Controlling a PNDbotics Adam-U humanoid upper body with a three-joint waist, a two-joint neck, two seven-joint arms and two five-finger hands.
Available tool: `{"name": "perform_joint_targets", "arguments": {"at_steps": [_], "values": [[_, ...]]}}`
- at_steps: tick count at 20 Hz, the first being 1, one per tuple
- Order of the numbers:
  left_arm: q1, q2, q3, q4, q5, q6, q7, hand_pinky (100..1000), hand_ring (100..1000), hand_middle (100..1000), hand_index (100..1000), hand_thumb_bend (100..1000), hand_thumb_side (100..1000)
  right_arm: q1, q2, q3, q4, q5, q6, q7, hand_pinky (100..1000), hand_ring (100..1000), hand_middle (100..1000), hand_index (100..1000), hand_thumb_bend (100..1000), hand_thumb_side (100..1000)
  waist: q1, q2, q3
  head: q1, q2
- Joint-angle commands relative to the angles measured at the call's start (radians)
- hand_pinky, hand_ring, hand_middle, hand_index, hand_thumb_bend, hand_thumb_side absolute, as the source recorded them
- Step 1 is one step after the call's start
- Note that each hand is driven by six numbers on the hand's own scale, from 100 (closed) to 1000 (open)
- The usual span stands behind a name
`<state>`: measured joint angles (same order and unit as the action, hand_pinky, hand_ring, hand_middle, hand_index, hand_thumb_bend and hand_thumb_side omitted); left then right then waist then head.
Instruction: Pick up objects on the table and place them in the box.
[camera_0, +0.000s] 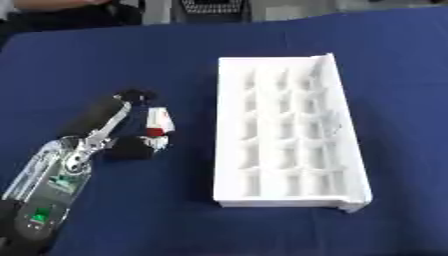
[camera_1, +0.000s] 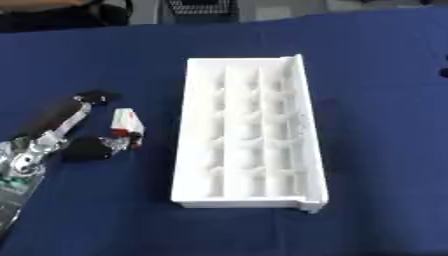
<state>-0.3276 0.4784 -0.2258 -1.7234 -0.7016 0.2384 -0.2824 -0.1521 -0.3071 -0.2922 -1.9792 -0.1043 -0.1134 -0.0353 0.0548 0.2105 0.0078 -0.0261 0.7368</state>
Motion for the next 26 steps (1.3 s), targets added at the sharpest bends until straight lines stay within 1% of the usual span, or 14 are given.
{"name": "perform_joint_targets", "arguments": {"at_steps": [1,9,26], "values": [[-0.012,0.012,0.018,0.002,-0.01,0.003,0.006,951,887,886,994,960,600,-0.007,-0.014,-0.002,-0.021,-0.004,0.0,0.002,614,665,712,813,100,990,-0.003,-0.012,-0.001,-0.001,-0.013],[-0.019,0.005,0.024,0.032,-0.018,0.005,0.01,951,887,885,985,954,591,-0.007,-0.013,-0.002,-0.021,-0.004,0.001,0.003,614,665,712,813,100,989,-0.003,-0.012,-0.002,-0.001,-0.014],[-0.045,-0.006,-0.001,0.134,0.057,-0.007,0.011,952,886,884,956,899,590,-0.007,-0.011,-0.001,-0.021,-0.005,0.001,0.005,614,664,712,813,100,988,-0.004,-0.009,-0.007,0.003,-0.014]]}}
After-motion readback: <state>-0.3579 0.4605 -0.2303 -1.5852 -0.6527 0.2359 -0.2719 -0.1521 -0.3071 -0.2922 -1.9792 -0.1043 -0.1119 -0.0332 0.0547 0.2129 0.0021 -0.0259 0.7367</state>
